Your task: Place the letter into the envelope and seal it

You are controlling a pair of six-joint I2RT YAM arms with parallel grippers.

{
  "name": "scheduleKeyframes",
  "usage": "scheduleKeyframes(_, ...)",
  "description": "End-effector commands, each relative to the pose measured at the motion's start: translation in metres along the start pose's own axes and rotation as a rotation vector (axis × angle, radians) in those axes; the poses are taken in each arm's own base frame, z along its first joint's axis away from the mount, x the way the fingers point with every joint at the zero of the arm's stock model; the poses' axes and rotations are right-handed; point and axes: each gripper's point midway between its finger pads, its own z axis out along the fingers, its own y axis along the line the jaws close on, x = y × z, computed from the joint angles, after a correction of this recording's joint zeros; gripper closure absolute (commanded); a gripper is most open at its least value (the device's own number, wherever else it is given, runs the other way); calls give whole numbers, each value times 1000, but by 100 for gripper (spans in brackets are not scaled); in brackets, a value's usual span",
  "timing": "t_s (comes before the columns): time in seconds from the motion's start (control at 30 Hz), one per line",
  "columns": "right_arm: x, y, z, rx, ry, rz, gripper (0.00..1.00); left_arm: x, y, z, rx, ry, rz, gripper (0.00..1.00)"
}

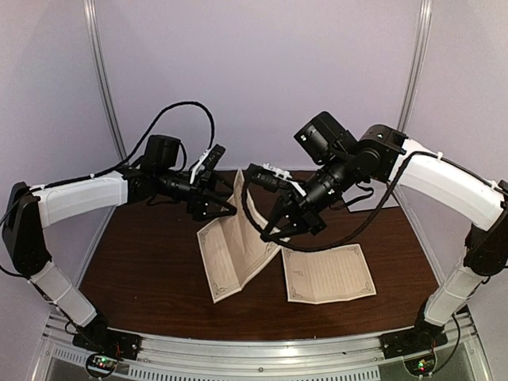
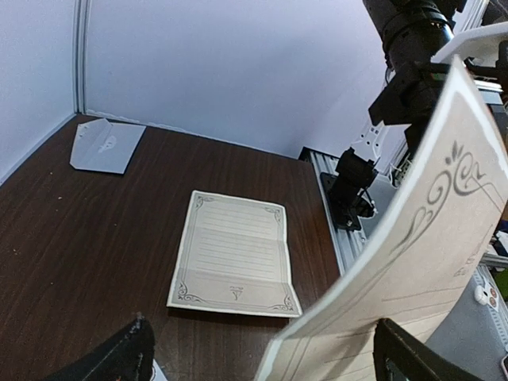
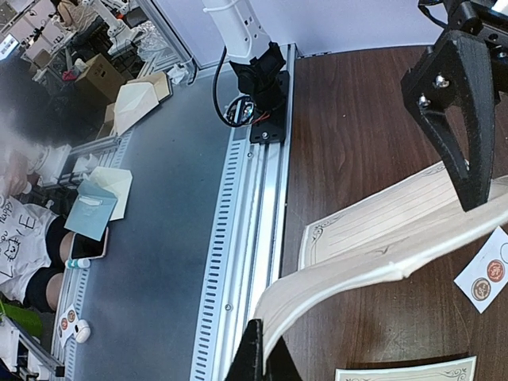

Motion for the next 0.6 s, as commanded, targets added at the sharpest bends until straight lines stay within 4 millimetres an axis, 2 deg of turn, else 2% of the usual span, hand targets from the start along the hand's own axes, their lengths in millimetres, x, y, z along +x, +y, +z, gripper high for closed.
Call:
scheduleKeyframes(0.0, -3, 7, -3, -6, -7, -29, 100, -8, -19, -2, 106, -12, 42, 2)
scheduleKeyframes(0.07, -1, 2, -3, 27, -1, -25, 100, -8, -26, -4, 140, -8, 44, 6)
scheduleKeyframes(0.27, 0, -10, -4, 100, 7, -6, 100, -4, -32, -8, 134, 27, 51, 46)
scheduleKeyframes(0.33, 0, -14, -8, 135, 7, -3, 100, -2, -29, -9, 105, 42, 56, 57)
scheduleKeyframes(0.57, 0, -28, -25, 263, -6, 29, 100, 0, -26, -14, 47, 72, 74, 71)
